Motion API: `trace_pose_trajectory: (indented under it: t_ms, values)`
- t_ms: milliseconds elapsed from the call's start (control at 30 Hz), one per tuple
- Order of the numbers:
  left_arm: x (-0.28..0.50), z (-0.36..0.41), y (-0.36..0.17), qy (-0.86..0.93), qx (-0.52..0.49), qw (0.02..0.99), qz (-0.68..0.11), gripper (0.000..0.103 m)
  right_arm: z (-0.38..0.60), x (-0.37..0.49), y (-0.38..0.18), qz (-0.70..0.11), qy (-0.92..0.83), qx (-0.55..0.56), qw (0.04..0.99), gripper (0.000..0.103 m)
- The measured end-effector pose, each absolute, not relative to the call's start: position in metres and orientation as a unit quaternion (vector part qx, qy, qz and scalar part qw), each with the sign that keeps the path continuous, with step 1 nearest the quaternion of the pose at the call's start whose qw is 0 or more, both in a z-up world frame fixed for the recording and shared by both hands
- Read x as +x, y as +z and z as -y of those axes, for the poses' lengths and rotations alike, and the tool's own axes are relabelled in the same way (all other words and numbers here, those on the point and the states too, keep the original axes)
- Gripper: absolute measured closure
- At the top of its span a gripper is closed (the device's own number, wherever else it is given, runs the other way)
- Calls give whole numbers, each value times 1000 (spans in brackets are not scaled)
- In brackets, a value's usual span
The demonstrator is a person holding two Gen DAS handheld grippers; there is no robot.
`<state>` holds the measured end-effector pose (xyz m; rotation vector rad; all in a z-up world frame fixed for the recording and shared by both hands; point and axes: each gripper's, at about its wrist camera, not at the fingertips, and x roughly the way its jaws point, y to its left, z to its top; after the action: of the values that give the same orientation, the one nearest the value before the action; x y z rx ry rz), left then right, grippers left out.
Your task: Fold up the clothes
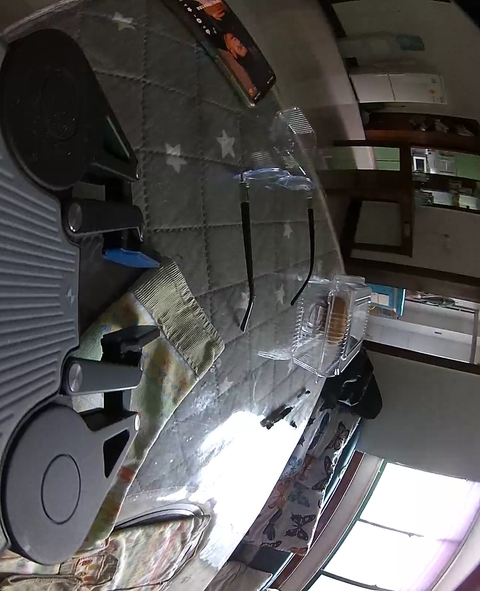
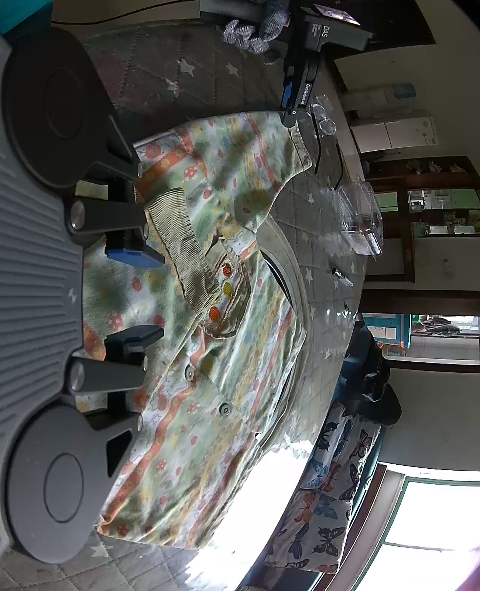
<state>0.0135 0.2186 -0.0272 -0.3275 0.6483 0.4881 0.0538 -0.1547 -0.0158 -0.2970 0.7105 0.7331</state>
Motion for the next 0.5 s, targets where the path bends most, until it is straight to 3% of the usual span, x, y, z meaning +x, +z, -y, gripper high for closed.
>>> trace_pose_trajectory:
  t_ms: [33,133,500]
  values:
    - [14,-219,-28,237,-156,906,-314,84,156,54,-16,-339,349,-140,862,69]
    - [14,-222,-26,233,-173,906,-308,97,159,53,-15,-338,345,-136,865,69]
    - [8,-152,43,85,-182,950,-238,100,189,49,-3,-323,318,-110,885,69]
